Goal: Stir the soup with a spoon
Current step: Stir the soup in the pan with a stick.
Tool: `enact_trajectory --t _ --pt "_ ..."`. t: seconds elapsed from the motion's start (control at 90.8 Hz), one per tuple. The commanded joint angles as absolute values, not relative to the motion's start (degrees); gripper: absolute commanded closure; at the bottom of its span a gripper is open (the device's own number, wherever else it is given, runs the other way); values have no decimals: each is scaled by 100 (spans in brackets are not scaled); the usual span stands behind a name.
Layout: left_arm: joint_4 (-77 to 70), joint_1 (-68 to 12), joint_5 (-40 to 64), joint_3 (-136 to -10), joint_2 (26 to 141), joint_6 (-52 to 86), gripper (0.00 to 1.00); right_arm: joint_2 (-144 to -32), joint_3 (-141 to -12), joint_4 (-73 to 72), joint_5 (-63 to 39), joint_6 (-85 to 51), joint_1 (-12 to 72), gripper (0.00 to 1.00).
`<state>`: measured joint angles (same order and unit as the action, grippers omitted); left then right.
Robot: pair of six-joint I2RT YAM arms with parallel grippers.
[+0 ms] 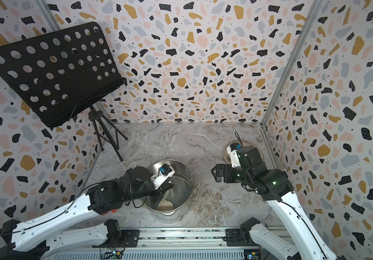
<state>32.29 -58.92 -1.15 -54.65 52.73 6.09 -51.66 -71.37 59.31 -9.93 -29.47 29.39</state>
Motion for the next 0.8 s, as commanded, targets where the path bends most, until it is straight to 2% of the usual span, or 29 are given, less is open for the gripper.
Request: enact_trajectory --t 0.0,0.286,0.573,0.793 --pt "3537 -5722 -862 -5405 5040 835 100 -5180 -7171 5859 -1075 -2891 2945 0" --pt "2978 -4731 -907 -5248 4904 956 100 -5260 -7219 5818 -1142 -2892 2946 0" --pt "1699 -4471 -561 -5792 6004 649 100 -5211 -7187 5833 -1145 -2918 2948 0" --pt "1212 -4480 318 -6393 6920 618 100 -5118 -7118 5833 -1126 -2942 2949 0"
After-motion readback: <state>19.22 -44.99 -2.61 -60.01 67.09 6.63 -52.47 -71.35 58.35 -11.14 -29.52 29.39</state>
